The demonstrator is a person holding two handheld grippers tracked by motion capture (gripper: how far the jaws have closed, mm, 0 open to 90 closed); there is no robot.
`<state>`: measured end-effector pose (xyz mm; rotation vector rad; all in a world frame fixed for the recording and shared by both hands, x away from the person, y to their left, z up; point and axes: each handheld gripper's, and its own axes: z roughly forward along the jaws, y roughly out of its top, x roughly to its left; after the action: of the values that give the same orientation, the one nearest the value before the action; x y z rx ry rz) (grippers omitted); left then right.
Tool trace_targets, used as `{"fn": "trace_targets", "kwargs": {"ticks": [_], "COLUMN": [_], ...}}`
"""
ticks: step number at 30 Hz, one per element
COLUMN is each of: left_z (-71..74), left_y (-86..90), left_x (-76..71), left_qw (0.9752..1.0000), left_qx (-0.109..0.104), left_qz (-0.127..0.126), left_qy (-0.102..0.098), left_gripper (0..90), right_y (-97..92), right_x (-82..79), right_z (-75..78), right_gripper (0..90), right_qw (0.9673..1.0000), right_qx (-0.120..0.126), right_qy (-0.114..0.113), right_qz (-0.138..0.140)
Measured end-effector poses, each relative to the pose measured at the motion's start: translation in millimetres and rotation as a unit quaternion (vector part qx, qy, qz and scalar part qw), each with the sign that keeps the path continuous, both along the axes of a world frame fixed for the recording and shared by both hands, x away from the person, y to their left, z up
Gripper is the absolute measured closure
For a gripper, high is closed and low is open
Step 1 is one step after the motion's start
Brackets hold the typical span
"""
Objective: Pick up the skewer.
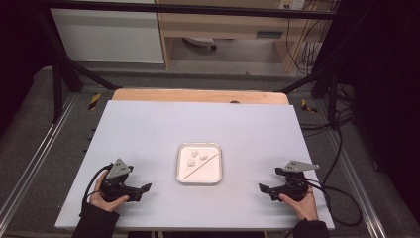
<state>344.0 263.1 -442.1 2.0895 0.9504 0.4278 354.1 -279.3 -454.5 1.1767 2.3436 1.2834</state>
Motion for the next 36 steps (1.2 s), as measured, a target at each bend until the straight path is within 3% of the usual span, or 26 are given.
{"fn": "trace_targets", "kwargs": {"ticks": [12, 36], "left_z": [1.8, 8.6], "left_y": [-3.1, -30.4], "left_x": [0.0, 5.8], "left_qw": [1.0, 0.9996], "left_qx": [0.001, 0.013], "left_qz": [-0.003, -0.025], "left_qy": [0.0, 0.006], "left_gripper": [5.6, 6.0], "right_y": [0.5, 0.3], "right_x": [0.2, 0.9], "right_z": [-0.4, -0.3], "right_gripper": [1.2, 1.1], "right_qw": [1.0, 1.0], "right_qx": [-0.005, -0.007], "right_qy": [0.005, 0.006], "right_qz": [-0.001, -0.002]}}
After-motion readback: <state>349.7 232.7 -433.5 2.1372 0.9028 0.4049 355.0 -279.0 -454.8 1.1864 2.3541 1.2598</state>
